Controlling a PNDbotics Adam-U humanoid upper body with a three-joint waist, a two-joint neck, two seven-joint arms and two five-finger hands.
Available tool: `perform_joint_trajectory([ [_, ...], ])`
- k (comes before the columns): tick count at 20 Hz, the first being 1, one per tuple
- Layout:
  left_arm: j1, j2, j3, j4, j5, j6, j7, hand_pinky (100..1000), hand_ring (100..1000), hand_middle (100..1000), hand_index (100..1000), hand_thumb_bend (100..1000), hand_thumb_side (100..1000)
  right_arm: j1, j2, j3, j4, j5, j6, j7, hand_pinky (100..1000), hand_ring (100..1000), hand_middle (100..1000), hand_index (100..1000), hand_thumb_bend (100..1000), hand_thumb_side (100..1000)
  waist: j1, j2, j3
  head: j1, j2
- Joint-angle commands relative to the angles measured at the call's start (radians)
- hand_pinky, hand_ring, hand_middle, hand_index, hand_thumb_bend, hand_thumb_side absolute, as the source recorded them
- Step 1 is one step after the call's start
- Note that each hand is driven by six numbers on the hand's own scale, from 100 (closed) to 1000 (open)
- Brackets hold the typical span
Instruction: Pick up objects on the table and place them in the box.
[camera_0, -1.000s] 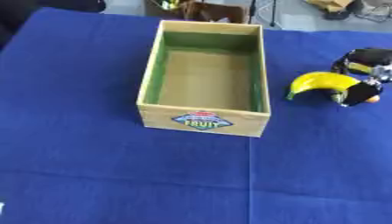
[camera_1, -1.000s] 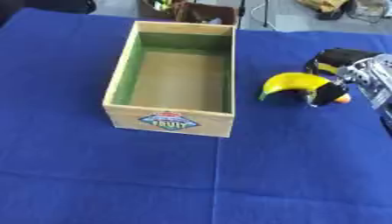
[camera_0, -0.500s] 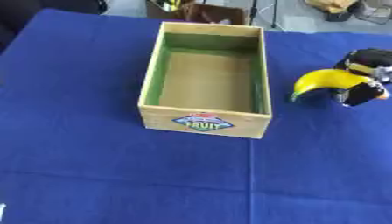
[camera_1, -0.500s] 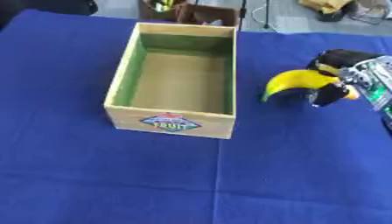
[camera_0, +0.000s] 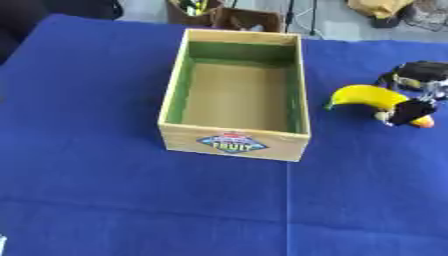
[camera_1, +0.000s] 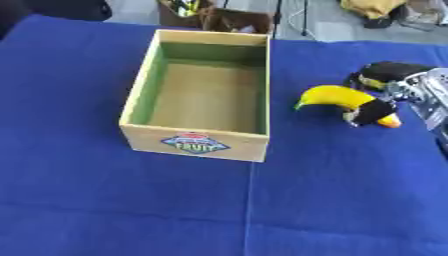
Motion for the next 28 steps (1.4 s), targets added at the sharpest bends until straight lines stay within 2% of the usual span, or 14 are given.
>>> perform_joint_trajectory([
  [1, -0.008, 0.009, 0.001, -0.017, 0.001, -0.001, -0.004, 594, 594, 706, 835, 308, 888, -0.015, -0.029, -0.015, -0.014, -0.005, -0.001, 0.005, 884, 914, 638, 883, 190, 546, 0.002, -0.027, -0.001, 0.001, -0.011],
  [21, -0.005, 0.013, -0.001, -0.017, 0.003, -0.003, -0.013, 596, 595, 708, 835, 306, 890, -0.028, -0.032, -0.018, -0.016, 0.0, 0.007, 0.004, 883, 915, 628, 864, 143, 537, 0.001, -0.032, -0.008, 0.008, -0.007],
  [28, -0.006, 0.012, -0.002, -0.017, 0.003, -0.003, -0.017, 597, 595, 709, 835, 305, 890, -0.031, -0.031, -0.018, -0.015, -0.001, 0.01, 0.005, 883, 915, 623, 833, 166, 543, 0.002, -0.029, -0.008, 0.008, -0.008],
])
